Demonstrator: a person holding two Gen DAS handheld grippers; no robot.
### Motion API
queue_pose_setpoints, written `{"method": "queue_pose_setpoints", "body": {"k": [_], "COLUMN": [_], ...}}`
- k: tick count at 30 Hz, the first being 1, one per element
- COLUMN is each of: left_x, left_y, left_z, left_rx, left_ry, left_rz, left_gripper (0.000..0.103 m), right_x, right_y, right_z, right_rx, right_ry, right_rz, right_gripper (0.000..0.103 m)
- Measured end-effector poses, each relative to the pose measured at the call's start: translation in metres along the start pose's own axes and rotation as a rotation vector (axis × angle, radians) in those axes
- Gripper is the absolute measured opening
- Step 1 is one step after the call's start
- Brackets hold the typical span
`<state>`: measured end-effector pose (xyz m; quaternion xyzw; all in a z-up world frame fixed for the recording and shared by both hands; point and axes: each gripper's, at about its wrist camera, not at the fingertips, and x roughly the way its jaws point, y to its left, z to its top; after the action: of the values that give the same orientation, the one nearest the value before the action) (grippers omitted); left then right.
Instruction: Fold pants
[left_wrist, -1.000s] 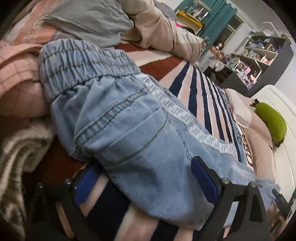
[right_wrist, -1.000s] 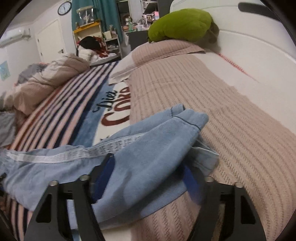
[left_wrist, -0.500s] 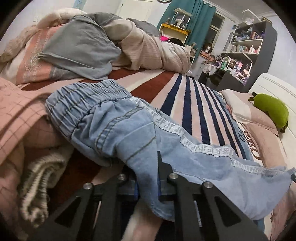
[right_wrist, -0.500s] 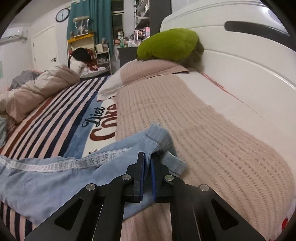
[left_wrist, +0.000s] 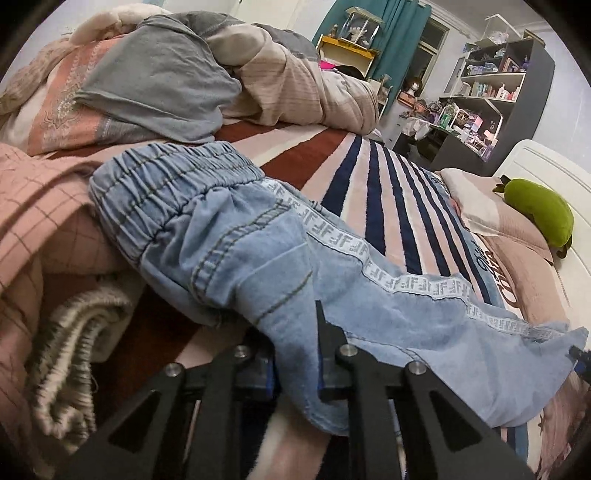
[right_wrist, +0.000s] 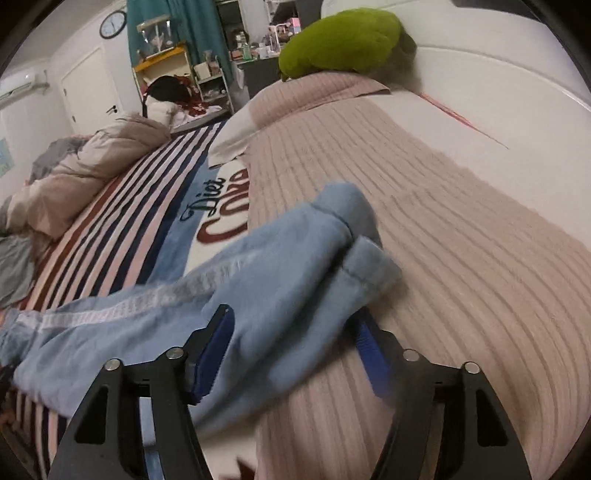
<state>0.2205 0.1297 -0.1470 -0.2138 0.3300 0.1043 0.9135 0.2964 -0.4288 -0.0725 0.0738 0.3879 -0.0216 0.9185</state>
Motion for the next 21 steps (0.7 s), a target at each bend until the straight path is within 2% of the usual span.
{"method": "queue_pose_setpoints", "body": {"k": [2, 4, 5, 6, 8, 12, 21], "left_x": [0.0, 0.001, 0.0, 0.0, -0.003, -0.014, -0.078], "left_y": [-0.001, 0.0, 0.0, -0.001, -0.002, -0.006, -0.006], "left_z": [-0.001, 0.0, 0.0, 0.0, -0.001, -0.001, -0.006], "left_rx": [-0.001, 0.002, 0.003, 0.008, 0.02, 0.051, 0.09], "left_ry": [-0.001, -0.002, -0.004, -0.009, -0.024, -0.055, -0.105], "left_rz": [0.0, 0.0, 0.0, -0.001, -0.002, -0.009, -0.051], "left_gripper": [0.013, 0.013, 0.012, 0.012, 0.011, 0.011, 0.01], "right_x": [0.013, 0.022, 0.023, 0.022, 0.018, -0.009, -0.088], "right_y": [0.004, 0.01, 0.012, 0.014, 0.012, 0.014, 0.004], "right_z": [0.007, 0.011, 0.012, 0.012, 0.011, 0.003, -0.018], "right_rx": [0.004, -0.024, -0.037, -0.057, -0.069, -0.109, -0.048], "right_ry": [0.015, 0.02, 0.011, 0.0, -0.018, -0.087, -0.151], "right_rz": [-0.009, -0.051, -0.091, -0.134, -0.12, -0.139, -0.111], "right_gripper": [0.068, 0.058, 0.032, 0.014, 0.007, 0.002, 0.001]}}
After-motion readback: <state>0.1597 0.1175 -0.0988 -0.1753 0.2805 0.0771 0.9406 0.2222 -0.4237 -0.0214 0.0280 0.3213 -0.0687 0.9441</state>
